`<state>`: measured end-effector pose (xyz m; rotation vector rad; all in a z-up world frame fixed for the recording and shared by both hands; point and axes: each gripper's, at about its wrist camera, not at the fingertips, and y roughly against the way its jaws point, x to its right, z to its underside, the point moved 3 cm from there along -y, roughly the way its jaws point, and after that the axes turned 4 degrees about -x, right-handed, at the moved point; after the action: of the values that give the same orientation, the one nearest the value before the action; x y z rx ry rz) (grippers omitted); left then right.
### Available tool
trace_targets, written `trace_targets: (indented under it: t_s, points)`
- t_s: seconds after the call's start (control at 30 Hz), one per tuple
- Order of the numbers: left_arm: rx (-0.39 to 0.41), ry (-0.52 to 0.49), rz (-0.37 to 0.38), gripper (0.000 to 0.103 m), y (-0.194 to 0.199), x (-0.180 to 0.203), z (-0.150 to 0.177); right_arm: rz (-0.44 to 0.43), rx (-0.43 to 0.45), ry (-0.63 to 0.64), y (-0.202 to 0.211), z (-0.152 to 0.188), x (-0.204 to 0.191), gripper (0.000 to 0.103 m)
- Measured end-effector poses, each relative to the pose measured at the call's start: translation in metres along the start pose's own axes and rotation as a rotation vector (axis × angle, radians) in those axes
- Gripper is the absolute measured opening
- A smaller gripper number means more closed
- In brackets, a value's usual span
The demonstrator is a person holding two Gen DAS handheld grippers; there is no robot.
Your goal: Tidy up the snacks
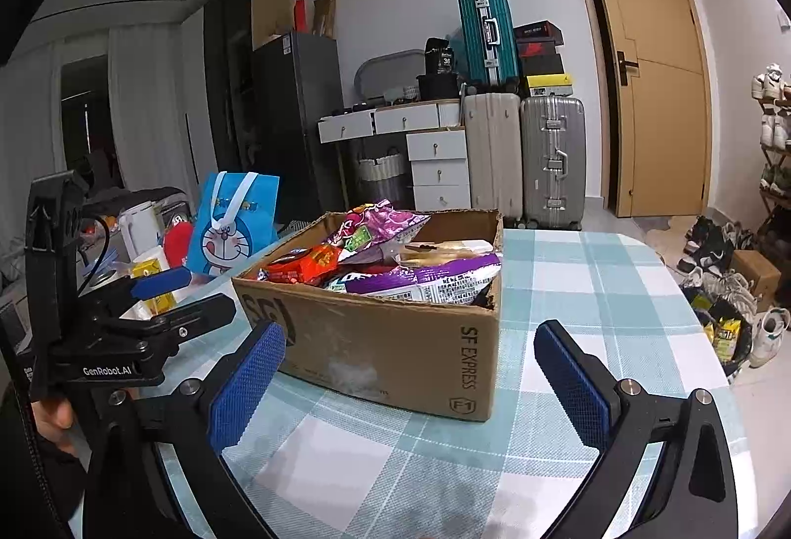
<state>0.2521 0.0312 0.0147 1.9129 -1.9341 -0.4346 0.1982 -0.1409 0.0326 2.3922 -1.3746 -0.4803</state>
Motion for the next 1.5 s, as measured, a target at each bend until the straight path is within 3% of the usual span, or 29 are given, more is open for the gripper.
trace_targets:
  t_s: [0.57,1.5]
  points:
    - [0.038,-0.011,-0.004,0.102,0.0043,0.0003,0.0054,0.007,0.052,0.036,0.0064,0.008,-0.0045,0.103]
    - [0.037,-0.016,-0.002,0.102,0.0036,0.0018,0.0062,0.011,0.053,0.046,0.0062,0.0104,-0.0073,0.103]
